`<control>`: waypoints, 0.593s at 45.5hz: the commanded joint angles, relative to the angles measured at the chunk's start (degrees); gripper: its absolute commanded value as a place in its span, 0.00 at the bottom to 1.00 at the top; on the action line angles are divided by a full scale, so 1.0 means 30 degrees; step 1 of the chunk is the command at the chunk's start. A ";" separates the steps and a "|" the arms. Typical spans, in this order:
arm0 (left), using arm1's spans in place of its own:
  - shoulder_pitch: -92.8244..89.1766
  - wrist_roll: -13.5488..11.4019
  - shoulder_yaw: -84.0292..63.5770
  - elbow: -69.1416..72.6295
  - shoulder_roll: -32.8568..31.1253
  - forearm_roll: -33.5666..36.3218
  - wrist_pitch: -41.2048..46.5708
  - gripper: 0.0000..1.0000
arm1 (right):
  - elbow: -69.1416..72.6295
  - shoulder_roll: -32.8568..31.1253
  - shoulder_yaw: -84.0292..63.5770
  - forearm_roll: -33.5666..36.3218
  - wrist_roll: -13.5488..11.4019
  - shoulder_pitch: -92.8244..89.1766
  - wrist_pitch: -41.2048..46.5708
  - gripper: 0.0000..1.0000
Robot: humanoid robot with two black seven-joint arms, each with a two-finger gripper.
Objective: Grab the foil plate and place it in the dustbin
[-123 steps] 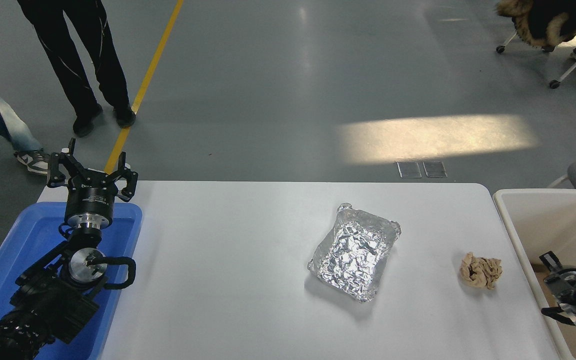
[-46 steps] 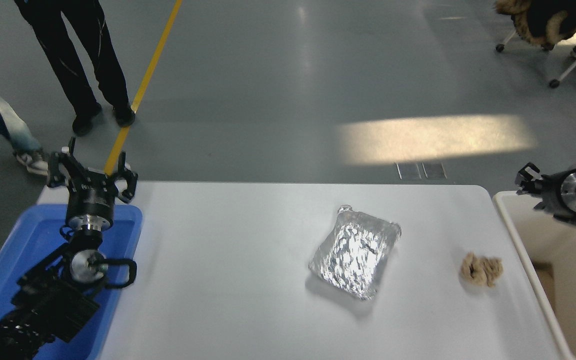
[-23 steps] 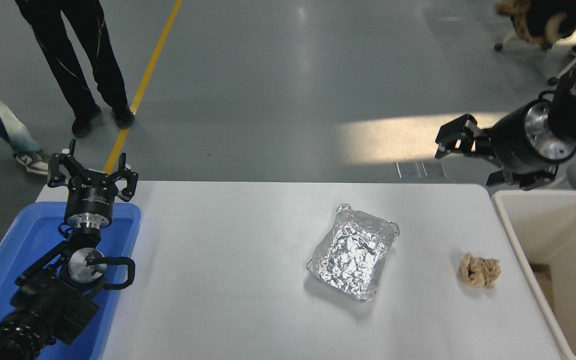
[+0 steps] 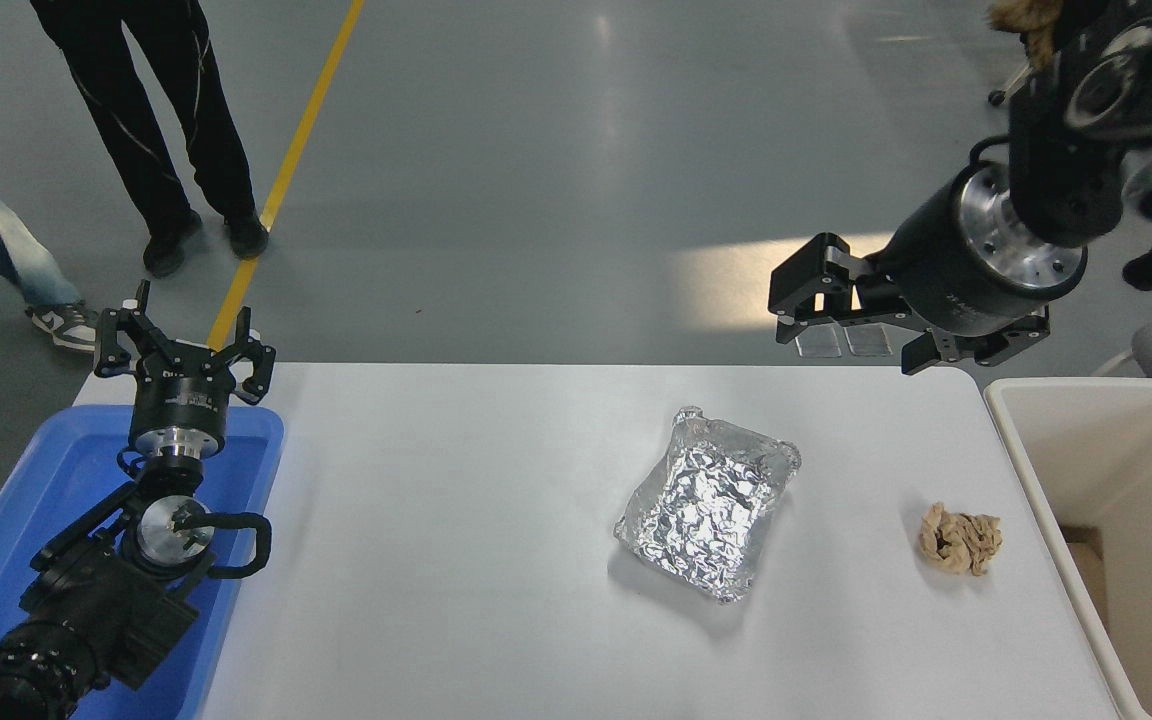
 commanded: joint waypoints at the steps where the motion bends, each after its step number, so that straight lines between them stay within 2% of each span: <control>1: -0.0025 -0.0002 -0.0001 -0.0007 0.0002 0.0008 -0.0004 0.99 | -0.2229 0.1502 0.0268 0.1300 -0.0057 -0.5478 -0.2867 0.99; 7: -0.0025 -0.0002 -0.0001 -0.0008 0.0002 0.0008 -0.0004 0.99 | -0.4397 0.1854 0.0941 0.1859 -0.0086 -0.8701 -0.3659 1.00; 27: -0.0025 -0.0002 -0.0001 -0.0008 0.0002 0.0008 -0.0004 0.99 | -1.0668 0.2791 0.2378 0.1596 -0.0087 -1.6818 -0.5710 0.99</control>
